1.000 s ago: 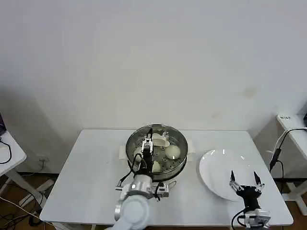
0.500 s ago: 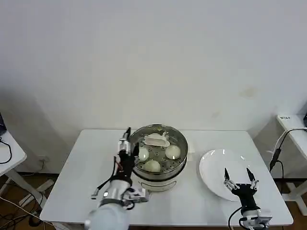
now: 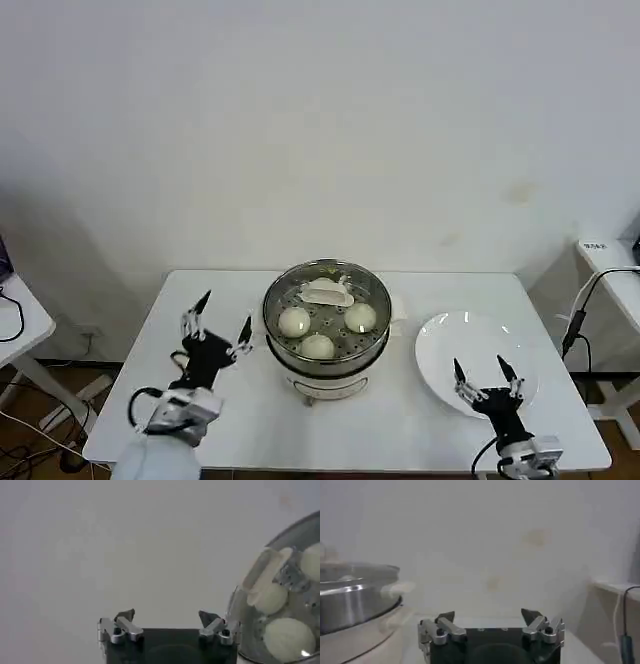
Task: Take steamed baozi put them in steamer then cover it.
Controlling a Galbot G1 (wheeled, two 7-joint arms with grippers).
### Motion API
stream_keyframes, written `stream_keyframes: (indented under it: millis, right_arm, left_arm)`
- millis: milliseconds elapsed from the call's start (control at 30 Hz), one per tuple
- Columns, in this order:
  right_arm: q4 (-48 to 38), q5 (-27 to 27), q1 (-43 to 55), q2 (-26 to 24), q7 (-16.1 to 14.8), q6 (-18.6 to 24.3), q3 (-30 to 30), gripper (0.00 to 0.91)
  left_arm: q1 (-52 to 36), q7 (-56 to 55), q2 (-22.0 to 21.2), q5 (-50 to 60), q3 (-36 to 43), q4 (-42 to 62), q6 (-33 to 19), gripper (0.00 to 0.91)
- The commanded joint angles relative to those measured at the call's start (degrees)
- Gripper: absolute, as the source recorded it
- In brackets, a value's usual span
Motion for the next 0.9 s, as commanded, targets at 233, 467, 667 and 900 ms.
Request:
stream_keyframes:
  millis: [233,467,667,900]
  right_arm:
    - [-2.0,2.0,-0.7,-1.8,-0.8,-1.7,-2.5,0.907]
    - [-1.5,0.2,-0.6,-1.6,-0.8,-2.6,-2.4,0.907]
    - [-1.8,-0.3,-0.2,-1.7,-0.8,-2.8,-3.0,0.907]
    - [-1.7,0.1,-0.7,-1.5,-1.2,-2.6,-3.3,0.907]
  left_arm:
    - [13.8,-4.6,-1.6,-23.3,-9.1,8.7,-11.4,0.907]
    - [13.7,-4.7,-2.3,-23.9,-10.0,8.8,-11.1,0.907]
    - [14.4,-4.7,-2.8,-24.6,-9.6,8.1,-10.3,0.907]
    - [15.2,-4.7,-2.9,-24.5,-9.5,6.9,-10.3,0.907]
